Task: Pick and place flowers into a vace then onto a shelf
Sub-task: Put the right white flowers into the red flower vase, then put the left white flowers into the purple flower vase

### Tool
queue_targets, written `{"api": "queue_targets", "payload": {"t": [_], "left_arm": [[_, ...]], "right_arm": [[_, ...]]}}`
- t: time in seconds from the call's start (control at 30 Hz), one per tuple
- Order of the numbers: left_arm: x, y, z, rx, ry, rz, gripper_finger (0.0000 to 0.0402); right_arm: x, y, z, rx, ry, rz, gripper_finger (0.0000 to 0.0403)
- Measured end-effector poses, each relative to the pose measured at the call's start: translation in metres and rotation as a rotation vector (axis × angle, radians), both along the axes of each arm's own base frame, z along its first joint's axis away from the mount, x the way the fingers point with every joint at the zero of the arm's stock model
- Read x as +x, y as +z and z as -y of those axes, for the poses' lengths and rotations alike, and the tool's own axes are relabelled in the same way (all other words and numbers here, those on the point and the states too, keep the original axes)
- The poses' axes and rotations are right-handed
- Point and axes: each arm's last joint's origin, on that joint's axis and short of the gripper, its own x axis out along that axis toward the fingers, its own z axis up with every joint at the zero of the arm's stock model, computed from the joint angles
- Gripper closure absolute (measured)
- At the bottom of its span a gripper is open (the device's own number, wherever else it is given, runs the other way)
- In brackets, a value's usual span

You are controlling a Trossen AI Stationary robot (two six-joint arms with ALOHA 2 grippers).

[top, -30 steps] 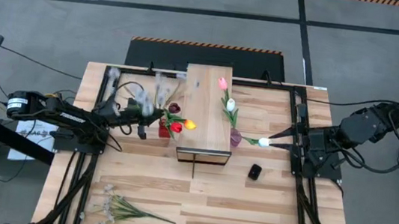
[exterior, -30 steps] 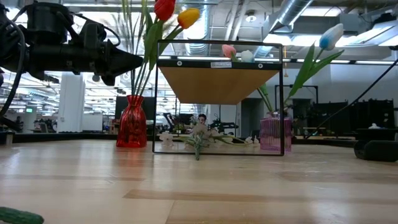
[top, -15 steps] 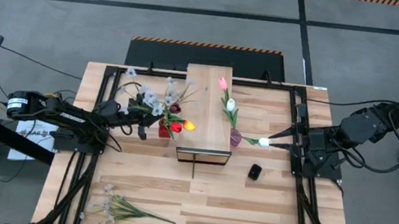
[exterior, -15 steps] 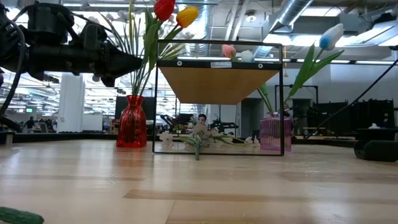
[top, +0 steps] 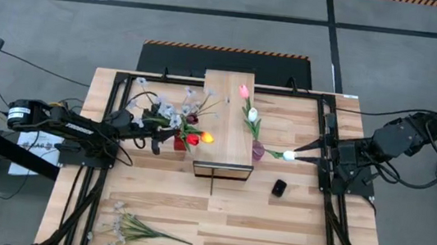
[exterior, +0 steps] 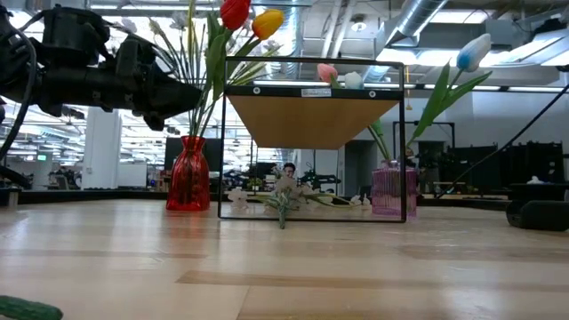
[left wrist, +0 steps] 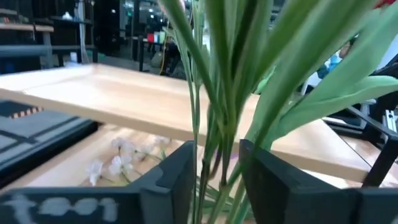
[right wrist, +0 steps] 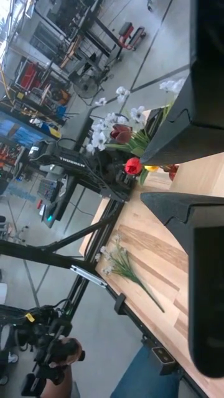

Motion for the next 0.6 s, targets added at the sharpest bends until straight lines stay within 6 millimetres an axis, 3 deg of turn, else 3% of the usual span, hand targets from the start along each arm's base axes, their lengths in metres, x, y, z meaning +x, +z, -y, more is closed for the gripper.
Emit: {"api": "queue_targets", "payload": {"t": [0.33,0.6], "left_arm": [[-0.002,0.000,0.001,-0.054,-0.043,-0.080,0.0236],[-0.004,0.026,0.002,-0.080,-0.040,-0.247,0.0234]], "right_arm": [[0.000,0.000,0.000,0.000,0.000,0.000,0.0332],[0.000,0.000,0.000,0.000,0.001,-0.001,0.0332]]}}
